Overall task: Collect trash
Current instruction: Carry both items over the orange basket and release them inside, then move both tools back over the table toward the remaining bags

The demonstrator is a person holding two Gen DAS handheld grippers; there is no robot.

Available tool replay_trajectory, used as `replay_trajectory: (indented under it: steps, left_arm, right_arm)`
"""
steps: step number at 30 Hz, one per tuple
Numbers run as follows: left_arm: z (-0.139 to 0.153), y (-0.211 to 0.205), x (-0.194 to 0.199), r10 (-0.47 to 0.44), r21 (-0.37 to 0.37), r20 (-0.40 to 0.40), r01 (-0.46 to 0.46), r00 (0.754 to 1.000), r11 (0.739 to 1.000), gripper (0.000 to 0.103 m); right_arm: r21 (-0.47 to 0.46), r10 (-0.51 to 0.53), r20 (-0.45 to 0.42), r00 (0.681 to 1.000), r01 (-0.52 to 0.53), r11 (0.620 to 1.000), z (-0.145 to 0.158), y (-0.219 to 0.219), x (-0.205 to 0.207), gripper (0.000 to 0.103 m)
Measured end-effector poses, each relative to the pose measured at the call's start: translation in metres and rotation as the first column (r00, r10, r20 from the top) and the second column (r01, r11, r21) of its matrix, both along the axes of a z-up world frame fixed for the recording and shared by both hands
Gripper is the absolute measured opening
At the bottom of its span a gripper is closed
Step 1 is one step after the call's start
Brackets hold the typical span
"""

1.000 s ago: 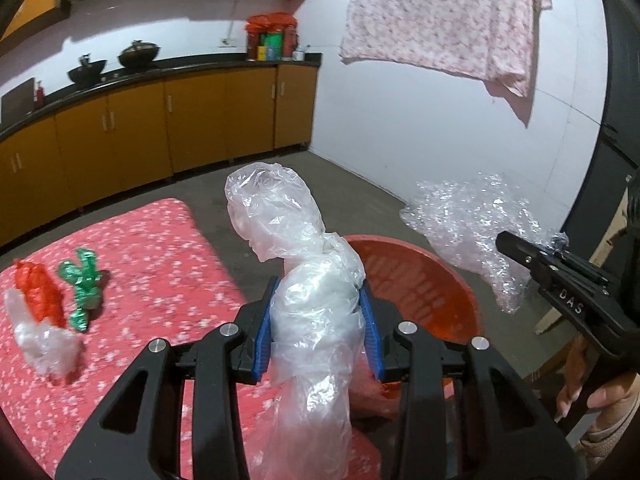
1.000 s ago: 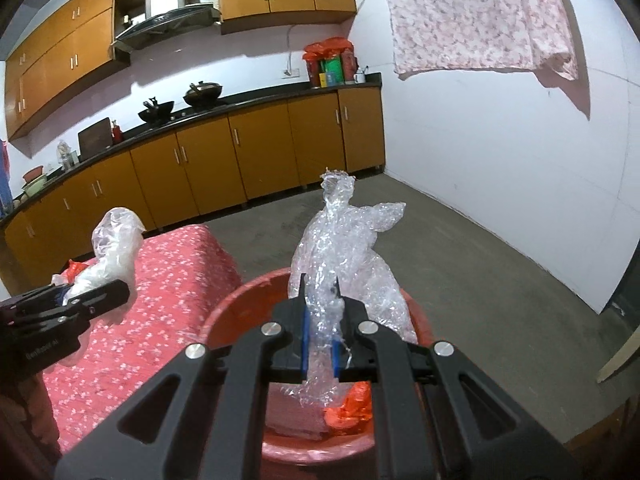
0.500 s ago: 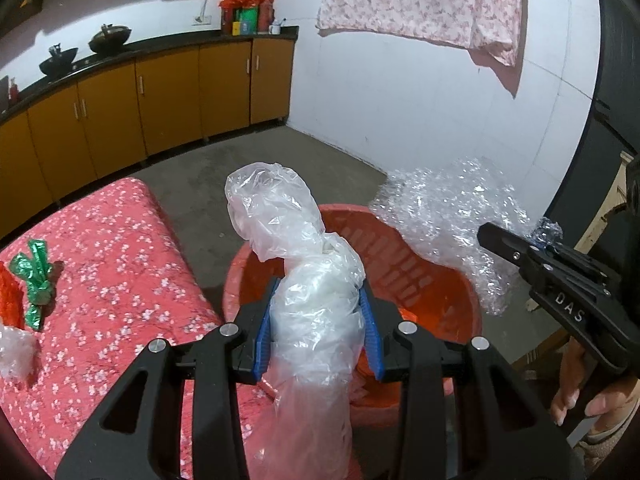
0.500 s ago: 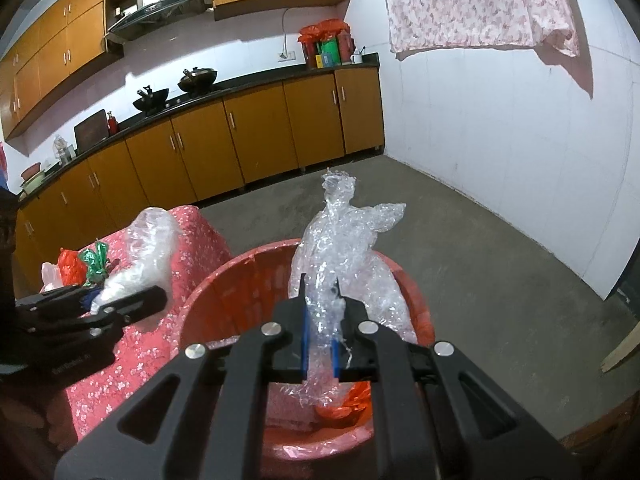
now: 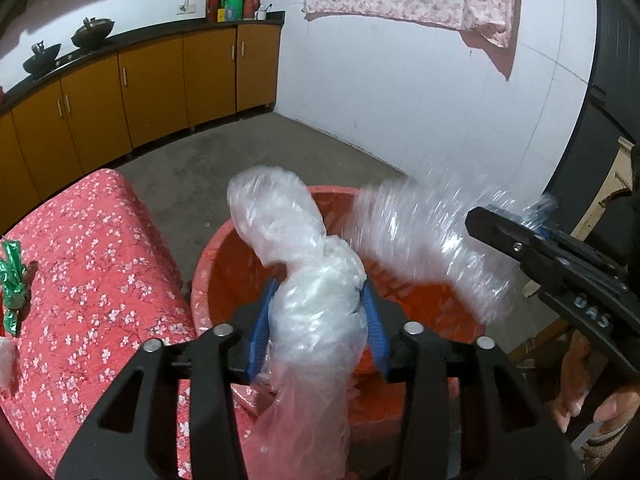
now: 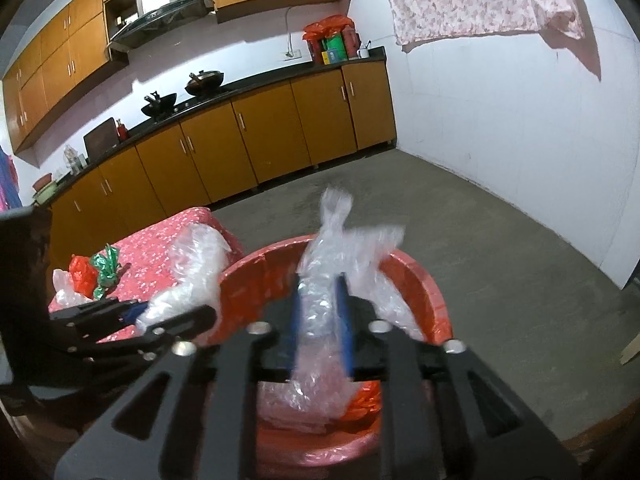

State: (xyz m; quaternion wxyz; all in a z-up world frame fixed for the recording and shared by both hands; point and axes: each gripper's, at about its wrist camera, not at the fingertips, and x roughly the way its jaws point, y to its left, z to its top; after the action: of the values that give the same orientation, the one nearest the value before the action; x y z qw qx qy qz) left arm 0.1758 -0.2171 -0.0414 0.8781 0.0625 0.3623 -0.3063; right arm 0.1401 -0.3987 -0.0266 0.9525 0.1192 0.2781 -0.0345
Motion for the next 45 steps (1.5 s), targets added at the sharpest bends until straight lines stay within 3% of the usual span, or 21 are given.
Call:
replay_trajectory:
  steps: [2, 15, 25, 32, 35, 40, 43, 45]
  left_arm:
    - [-0.003, 0.002, 0.002, 0.009, -0.001, -0.011, -0.009, 1.0, 1.0, 0.058]
    - [-0.004, 0.043, 0.002, 0.139, -0.013, 0.0, -0.139, 0.99, 0.99, 0.068]
    - [0.007, 0.122, -0.009, 0.318, 0.0, 0.078, -0.319, 0.945, 0.948, 0.078]
    - [0.017, 0.204, -0.016, 0.487, -0.004, 0.127, -0.491, 0.864, 0.871, 0.079]
    - [0.02, 0.244, -0.021, 0.559, -0.002, 0.147, -0.565, 0.816, 0.825, 0.079]
    - [0.022, 0.317, -0.03, 0.686, -0.004, 0.159, -0.695, 0.71, 0.719, 0.079]
    - [0.022, 0.35, -0.039, 0.732, -0.003, 0.167, -0.742, 0.66, 0.67, 0.079]
    - [0.02, 0.366, -0.044, 0.747, 0.007, 0.176, -0.76, 0.641, 0.65, 0.079]
  right_arm:
    - [0.005, -0.002, 0.003, 1.0, 0.002, 1.0, -0.001, -0.001, -0.001, 0.034]
    - [-0.02, -0.059, 0.004, 0.998, 0.059, 0.998, -0.002, -0.008, -0.011, 0.048]
    - [-0.083, -0.04, 0.043, 0.998, 0.043, 0.996, 0.007, 0.023, -0.012, 0.082]
    - [-0.101, 0.012, 0.055, 0.998, -0.006, 0.995, 0.012, 0.06, -0.003, 0.085]
    - [-0.111, 0.057, 0.054, 0.997, -0.051, 0.993, 0.014, 0.082, 0.002, 0.085]
    - [-0.105, 0.155, 0.052, 0.987, -0.149, 0.983, 0.016, 0.136, 0.014, 0.085]
    - [-0.103, 0.231, 0.045, 0.972, -0.225, 0.969, 0.016, 0.177, 0.024, 0.085]
    - [-0.101, 0.28, 0.041, 0.959, -0.275, 0.956, 0.016, 0.207, 0.03, 0.085]
